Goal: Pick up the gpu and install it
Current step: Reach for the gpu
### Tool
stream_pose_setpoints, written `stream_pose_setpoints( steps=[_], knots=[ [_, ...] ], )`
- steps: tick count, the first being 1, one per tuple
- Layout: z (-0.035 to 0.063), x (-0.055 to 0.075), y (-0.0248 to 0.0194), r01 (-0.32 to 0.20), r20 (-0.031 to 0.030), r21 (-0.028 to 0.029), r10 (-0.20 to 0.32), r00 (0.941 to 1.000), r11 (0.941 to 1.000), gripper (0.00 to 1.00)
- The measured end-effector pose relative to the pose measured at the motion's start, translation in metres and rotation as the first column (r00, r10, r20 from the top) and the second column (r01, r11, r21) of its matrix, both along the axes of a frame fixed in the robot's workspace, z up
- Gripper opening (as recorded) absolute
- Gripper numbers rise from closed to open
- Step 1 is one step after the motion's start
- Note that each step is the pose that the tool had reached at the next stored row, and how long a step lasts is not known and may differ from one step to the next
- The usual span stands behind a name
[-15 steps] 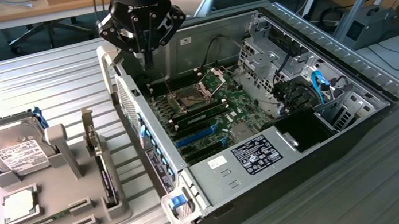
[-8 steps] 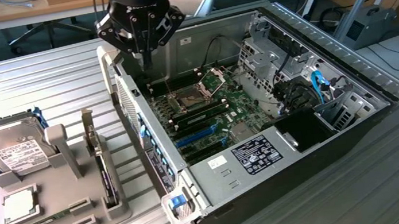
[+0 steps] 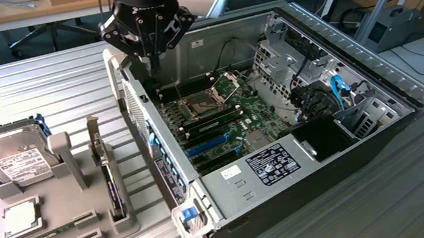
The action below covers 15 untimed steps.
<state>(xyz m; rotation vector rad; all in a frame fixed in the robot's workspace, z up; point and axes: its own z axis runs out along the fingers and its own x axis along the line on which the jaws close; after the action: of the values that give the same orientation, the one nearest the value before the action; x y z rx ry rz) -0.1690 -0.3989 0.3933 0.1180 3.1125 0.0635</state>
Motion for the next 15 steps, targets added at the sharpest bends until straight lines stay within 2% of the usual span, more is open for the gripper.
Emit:
stream_pose_setpoints(
  steps=[15],
  knots=[
    [0.0000, -0.0052, 0.0000, 0.000, 0.0000, -0.0003, 0.000, 1.0000, 1.0000, 0.11]
  ],
)
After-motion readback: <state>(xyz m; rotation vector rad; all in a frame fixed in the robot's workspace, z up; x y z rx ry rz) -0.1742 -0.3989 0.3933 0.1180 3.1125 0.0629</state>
